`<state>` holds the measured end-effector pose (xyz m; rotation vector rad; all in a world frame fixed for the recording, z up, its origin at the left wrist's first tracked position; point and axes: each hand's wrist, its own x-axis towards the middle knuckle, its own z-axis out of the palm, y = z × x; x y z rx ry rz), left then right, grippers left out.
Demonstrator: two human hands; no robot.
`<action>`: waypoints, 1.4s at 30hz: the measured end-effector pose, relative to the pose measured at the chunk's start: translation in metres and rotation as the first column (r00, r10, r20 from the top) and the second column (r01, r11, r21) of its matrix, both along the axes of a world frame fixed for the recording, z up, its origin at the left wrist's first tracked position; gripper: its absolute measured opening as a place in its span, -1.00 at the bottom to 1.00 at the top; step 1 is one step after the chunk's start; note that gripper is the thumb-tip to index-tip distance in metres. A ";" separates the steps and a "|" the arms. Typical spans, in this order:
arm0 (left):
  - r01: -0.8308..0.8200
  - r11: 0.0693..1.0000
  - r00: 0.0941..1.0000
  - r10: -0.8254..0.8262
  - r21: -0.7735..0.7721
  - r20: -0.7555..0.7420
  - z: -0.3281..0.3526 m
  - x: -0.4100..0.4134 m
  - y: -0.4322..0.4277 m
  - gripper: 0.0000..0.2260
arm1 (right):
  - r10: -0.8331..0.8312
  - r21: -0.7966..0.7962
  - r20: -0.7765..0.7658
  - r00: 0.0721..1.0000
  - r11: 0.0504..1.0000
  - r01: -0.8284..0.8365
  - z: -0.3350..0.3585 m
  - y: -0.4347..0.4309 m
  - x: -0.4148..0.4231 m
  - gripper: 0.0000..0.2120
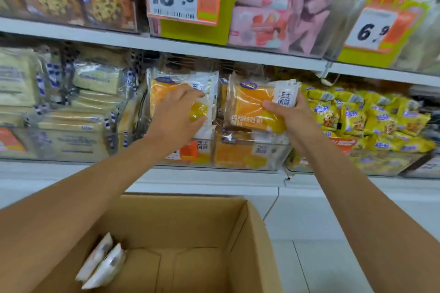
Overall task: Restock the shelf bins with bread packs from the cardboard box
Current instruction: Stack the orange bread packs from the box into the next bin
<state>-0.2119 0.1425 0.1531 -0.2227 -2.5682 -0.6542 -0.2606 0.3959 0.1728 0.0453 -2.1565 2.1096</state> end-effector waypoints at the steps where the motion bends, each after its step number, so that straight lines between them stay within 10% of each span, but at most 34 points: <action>1: 0.002 1.000 1.000 -0.002 0.002 -0.020 -0.003 -0.005 -0.004 -0.55 | -0.004 0.018 -0.021 1.000 1.000 0.004 -0.002 -0.005 -0.014 -0.37; 10: -0.008 0.996 0.955 -0.019 -0.091 -0.296 -0.020 -0.022 -0.002 -0.56 | -0.079 0.454 -0.260 0.962 0.870 0.194 -0.017 -0.015 -0.026 0.18; 16: -0.060 0.901 0.968 -0.053 -0.430 -0.245 -0.004 -0.046 0.022 -0.26 | 0.204 0.621 -0.231 0.951 0.784 -0.017 -0.021 -0.019 -0.014 0.01; 26: -0.061 0.827 0.961 -0.102 -0.559 -0.255 -0.003 -0.065 0.020 -0.18 | 0.326 0.685 -0.221 0.919 0.723 -0.091 -0.014 -0.010 -0.023 -0.16; 31: -0.004 0.812 0.966 -0.148 -0.584 -0.212 -0.002 -0.069 0.011 -0.21 | 0.300 0.933 -0.318 0.899 0.266 0.242 -0.006 -0.002 -0.032 -0.11; 42: 0.060 0.928 0.940 -0.176 -0.368 -0.292 0.002 -0.038 0.011 -0.29 | 0.254 0.910 -0.364 0.896 0.302 0.284 -0.007 -0.009 -0.006 -0.14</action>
